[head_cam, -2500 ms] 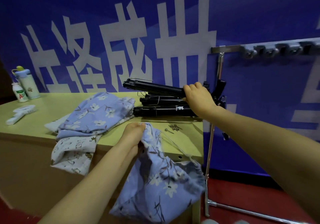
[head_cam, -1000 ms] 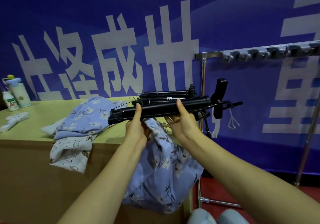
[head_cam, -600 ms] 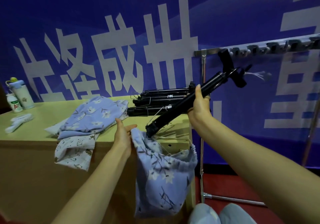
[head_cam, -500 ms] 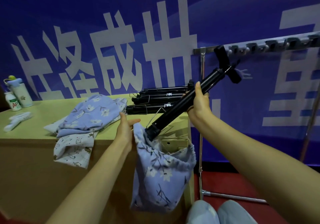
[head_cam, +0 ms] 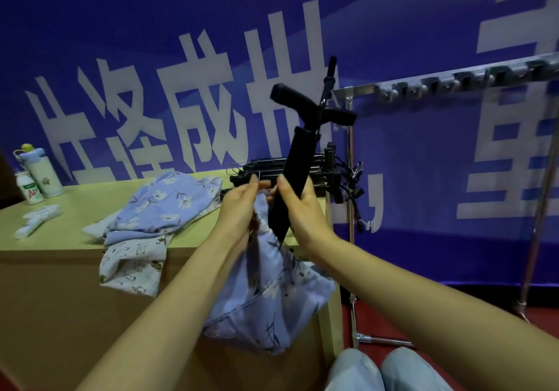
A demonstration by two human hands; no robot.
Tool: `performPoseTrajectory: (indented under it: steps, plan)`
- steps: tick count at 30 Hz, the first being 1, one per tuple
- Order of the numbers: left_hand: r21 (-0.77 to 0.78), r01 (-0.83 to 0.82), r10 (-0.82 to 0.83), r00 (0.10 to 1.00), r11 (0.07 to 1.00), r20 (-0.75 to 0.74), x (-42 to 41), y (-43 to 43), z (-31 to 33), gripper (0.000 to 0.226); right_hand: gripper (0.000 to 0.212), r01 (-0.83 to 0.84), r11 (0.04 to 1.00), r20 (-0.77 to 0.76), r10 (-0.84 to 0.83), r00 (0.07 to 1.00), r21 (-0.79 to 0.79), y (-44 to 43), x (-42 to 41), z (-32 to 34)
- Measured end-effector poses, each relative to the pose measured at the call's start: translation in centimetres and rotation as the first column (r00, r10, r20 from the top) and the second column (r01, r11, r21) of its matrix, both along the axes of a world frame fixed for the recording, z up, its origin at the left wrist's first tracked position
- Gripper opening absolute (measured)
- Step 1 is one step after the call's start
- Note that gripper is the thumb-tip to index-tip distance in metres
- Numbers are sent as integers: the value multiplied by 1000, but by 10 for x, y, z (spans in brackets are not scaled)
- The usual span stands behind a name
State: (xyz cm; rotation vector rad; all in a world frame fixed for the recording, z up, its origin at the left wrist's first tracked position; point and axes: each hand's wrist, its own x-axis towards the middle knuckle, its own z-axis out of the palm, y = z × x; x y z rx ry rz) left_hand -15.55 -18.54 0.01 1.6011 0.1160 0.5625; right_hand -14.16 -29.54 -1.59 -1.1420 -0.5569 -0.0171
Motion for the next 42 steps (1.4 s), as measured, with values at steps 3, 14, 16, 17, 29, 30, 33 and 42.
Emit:
performPoseTrajectory:
  steps: [3, 14, 16, 17, 29, 30, 33, 42]
  plan:
    - [-8, 44, -43, 993, 999, 110, -10, -9, 15, 36, 18, 1, 998, 60, 3, 998, -61, 2, -12, -15]
    - [335, 8, -22, 999, 942, 38, -35, -26, 17, 10, 65, 75, 851, 272, 82, 959, -520, -5, -38, -38]
    - [329, -48, 31, 998, 943, 56, -35, -33, 15, 15, 63, 129, 839, 327, 61, 943, -529, -10, -36, -41]
    - [311, -69, 52, 997, 948, 63, -33, -35, 14, 17, 62, 185, 855, 367, 6, 930, -484, -16, -32, -41]
    - [162, 68, -86, 990, 984, 111, 6, -94, 29, 14, 32, 423, 690, 325, -278, 904, -587, -115, 52, -36]
    - [166, 81, -98, 990, 983, 97, 11, -97, 28, 16, 35, 365, 759, 226, -287, 931, -540, -124, 54, -33]
    - [234, 142, -151, 988, 962, 22, 30, -112, 21, 17, 36, 221, 921, -85, -260, 962, -321, -157, 66, -11]
    - [234, 226, -211, 974, 946, -87, 83, -148, -17, 18, 23, -55, 995, -356, 83, 931, 88, -211, 134, 54]
